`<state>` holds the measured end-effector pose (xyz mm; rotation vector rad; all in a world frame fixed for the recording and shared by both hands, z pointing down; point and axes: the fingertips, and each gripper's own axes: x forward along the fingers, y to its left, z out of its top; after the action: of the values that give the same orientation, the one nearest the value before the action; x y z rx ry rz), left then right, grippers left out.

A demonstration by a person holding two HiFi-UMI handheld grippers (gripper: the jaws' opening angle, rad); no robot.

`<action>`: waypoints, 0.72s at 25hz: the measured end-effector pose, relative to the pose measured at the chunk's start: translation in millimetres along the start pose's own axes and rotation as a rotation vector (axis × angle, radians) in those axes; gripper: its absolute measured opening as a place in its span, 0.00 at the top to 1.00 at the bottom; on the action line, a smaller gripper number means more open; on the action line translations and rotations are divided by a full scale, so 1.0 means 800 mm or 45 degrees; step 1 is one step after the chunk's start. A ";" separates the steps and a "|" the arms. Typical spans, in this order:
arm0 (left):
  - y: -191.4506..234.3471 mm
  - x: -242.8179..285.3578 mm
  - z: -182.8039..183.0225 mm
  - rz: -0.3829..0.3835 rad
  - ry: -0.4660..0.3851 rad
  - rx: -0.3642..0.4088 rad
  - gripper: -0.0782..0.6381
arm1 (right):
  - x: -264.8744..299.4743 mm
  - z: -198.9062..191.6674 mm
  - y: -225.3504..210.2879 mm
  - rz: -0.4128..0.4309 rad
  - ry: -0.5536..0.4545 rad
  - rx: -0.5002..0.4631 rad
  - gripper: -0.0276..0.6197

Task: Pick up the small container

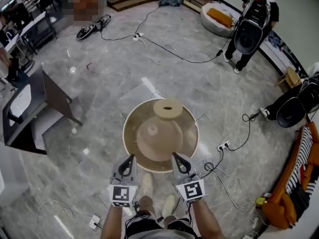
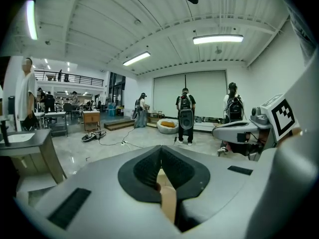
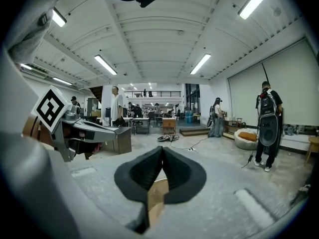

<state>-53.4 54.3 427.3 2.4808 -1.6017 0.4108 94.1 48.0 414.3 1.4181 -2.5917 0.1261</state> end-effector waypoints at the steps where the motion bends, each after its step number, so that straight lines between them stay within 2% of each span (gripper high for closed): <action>1: 0.006 0.009 -0.005 -0.007 0.010 0.003 0.87 | 0.012 -0.006 -0.001 0.002 0.002 -0.004 0.96; 12: 0.062 0.110 -0.084 -0.069 0.097 -0.026 0.87 | 0.131 -0.097 -0.017 0.006 0.123 0.039 0.96; 15: 0.074 0.141 -0.104 -0.071 0.118 -0.067 0.87 | 0.160 -0.129 -0.024 0.009 0.171 0.048 0.96; 18: 0.087 0.171 -0.132 -0.084 0.126 -0.050 0.87 | 0.188 -0.162 -0.031 0.013 0.194 0.056 0.96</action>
<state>-78.9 -63.4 569.8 2.4358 -1.4718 0.4799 51.0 -68.7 571.2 1.3537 -2.4870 0.2832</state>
